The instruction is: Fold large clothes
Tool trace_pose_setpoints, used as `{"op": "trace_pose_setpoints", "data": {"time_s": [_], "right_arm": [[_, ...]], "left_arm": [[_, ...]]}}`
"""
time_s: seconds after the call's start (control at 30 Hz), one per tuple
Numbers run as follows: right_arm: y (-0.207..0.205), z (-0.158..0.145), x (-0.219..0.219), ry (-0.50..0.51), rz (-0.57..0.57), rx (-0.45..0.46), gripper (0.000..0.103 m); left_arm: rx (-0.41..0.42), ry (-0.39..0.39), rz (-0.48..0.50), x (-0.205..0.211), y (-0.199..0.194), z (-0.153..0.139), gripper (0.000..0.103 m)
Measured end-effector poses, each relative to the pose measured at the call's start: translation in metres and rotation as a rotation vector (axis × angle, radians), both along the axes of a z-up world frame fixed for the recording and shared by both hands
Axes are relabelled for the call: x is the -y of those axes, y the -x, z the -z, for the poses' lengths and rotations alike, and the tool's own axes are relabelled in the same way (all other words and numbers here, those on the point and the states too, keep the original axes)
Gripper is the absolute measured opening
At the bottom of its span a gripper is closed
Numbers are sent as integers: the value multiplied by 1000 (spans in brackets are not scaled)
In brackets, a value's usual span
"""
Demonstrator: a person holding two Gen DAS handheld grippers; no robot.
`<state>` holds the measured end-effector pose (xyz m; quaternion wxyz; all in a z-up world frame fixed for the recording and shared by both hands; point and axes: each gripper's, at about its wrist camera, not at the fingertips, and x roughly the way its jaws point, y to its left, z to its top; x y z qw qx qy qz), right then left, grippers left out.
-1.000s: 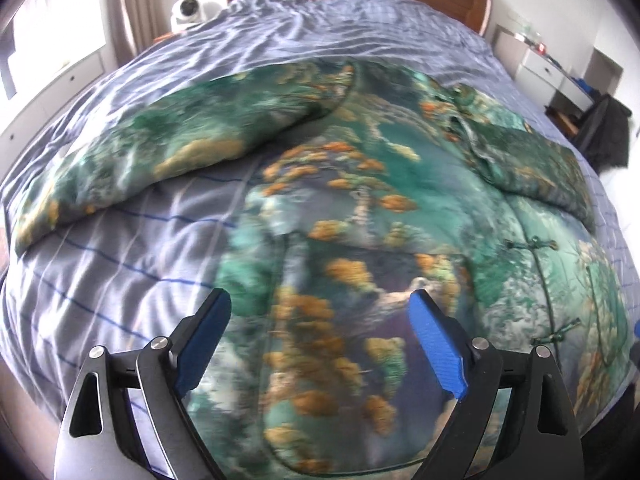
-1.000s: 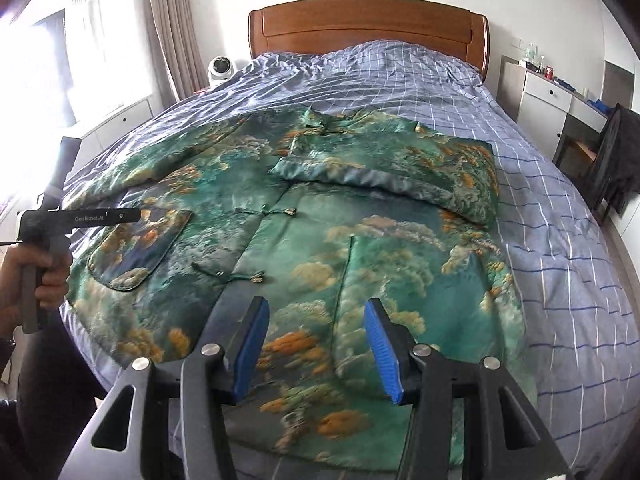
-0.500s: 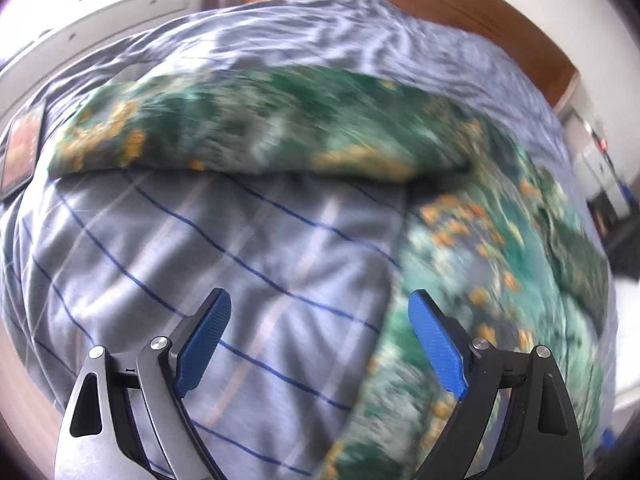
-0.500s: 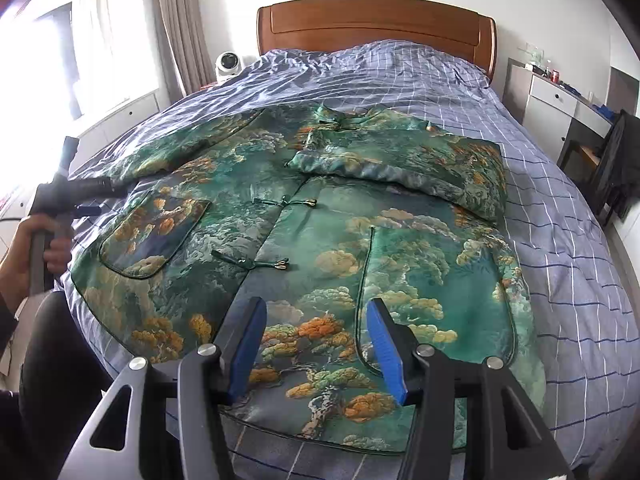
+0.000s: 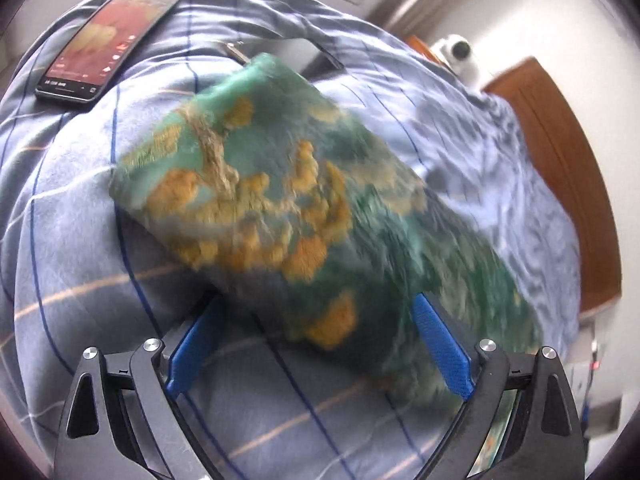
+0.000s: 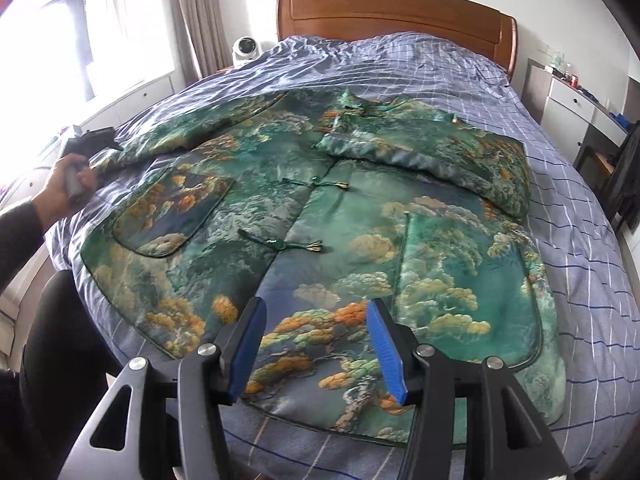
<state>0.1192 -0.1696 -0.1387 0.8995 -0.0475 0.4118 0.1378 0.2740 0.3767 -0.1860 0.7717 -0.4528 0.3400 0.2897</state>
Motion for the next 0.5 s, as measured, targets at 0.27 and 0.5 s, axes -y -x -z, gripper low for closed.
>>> {"op": "trace_pose_setpoints", "data": {"time_s": [0.27, 0.5], "right_arm": [[3, 0, -9, -2, -29, -9, 53], [5, 0, -8, -38, -31, -17, 53]], "left_arm": [[-10, -142, 49, 8, -10, -16, 13], [-57, -556, 237, 83, -21, -87, 10]]}}
